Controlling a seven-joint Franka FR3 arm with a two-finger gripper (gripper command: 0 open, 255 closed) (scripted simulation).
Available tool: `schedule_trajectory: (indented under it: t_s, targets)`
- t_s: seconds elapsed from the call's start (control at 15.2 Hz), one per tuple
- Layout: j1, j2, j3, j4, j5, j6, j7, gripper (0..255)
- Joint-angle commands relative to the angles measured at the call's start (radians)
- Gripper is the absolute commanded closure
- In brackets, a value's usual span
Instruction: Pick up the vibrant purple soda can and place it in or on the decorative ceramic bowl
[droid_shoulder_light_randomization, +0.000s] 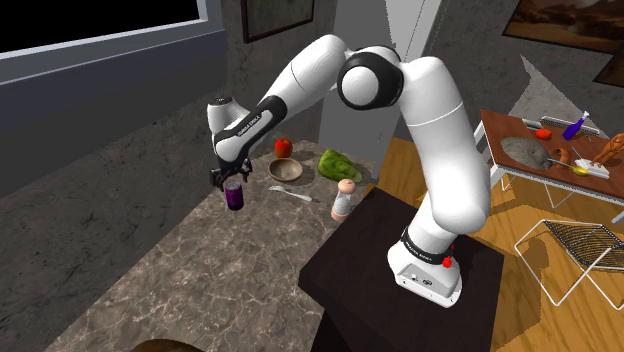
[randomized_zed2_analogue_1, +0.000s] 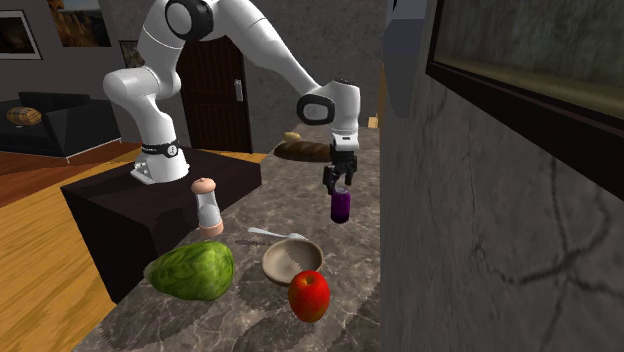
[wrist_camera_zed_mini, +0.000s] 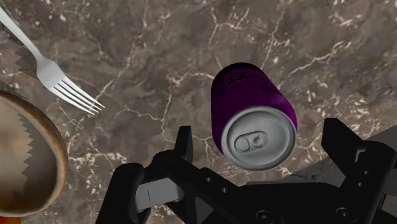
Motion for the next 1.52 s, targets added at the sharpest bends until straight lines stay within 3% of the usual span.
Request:
schedule_trajectory:
  t_s: [0.0, 0.73, 0.79, 1.45]
  targets:
    - [0.002, 0.026, -0.002, 0.015, -0.002, 0.012, 0.001, 0]
    - [0.005, 0.063, -0.006, 0.025, -0.006, 0.039, 0.004, 0]
    - [0.005, 0.063, -0.006, 0.025, -0.006, 0.039, 0.004, 255]
    - [0.004, 0.053, -0.005, 0.022, -0.005, 0.032, 0.003, 255]
